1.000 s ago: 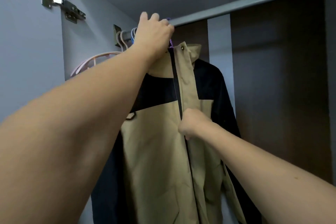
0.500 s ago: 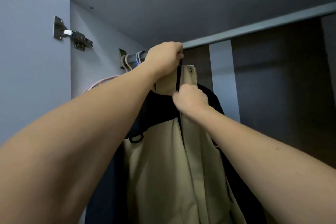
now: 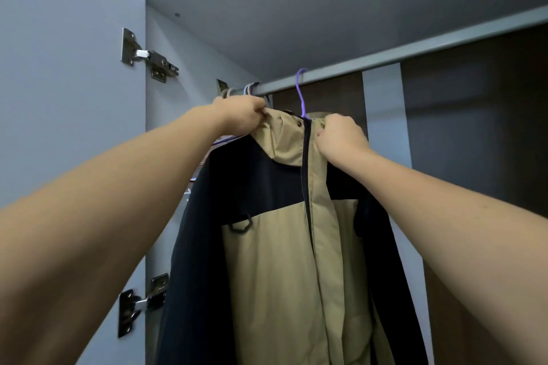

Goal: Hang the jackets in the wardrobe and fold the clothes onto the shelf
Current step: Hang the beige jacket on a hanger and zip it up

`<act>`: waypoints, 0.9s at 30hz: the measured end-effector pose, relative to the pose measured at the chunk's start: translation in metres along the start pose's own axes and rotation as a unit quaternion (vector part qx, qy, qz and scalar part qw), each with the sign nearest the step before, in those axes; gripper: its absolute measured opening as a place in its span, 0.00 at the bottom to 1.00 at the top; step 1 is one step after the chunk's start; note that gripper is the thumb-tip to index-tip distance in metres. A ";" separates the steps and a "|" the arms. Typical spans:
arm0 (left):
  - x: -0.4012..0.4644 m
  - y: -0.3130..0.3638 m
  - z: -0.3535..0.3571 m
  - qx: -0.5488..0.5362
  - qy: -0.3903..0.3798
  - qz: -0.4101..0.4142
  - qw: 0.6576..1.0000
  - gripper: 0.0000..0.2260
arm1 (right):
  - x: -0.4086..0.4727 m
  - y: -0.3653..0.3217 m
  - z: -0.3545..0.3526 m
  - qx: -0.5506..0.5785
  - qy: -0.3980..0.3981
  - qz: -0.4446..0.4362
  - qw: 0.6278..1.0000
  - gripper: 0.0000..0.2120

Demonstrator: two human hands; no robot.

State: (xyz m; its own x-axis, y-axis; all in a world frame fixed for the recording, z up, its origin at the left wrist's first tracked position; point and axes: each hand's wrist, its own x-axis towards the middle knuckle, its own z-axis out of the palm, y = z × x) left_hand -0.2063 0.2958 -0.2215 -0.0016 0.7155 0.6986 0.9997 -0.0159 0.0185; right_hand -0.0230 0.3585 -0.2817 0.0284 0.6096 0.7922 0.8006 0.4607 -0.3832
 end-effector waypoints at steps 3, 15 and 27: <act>0.009 0.020 -0.008 -0.007 -0.014 -0.007 1.000 0.12 | -0.001 0.006 -0.002 0.013 -0.010 0.024 1.000 0.09; 0.005 0.030 -0.013 -0.009 -0.087 0.015 0.996 0.17 | 0.002 0.029 -0.025 0.269 -0.014 -0.099 0.958 0.12; 0.013 0.049 0.013 -0.005 0.009 0.029 1.000 0.08 | 0.009 0.041 -0.037 0.365 -0.150 -0.096 0.914 0.11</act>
State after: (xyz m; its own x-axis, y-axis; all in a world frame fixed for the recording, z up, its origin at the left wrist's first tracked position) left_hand -0.1575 0.3131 -0.2207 0.0567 0.7004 0.7115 0.9978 -0.0641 -0.0164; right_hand 0.0322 0.3587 -0.2730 -0.3234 0.5709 0.7547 0.1578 0.8189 -0.5518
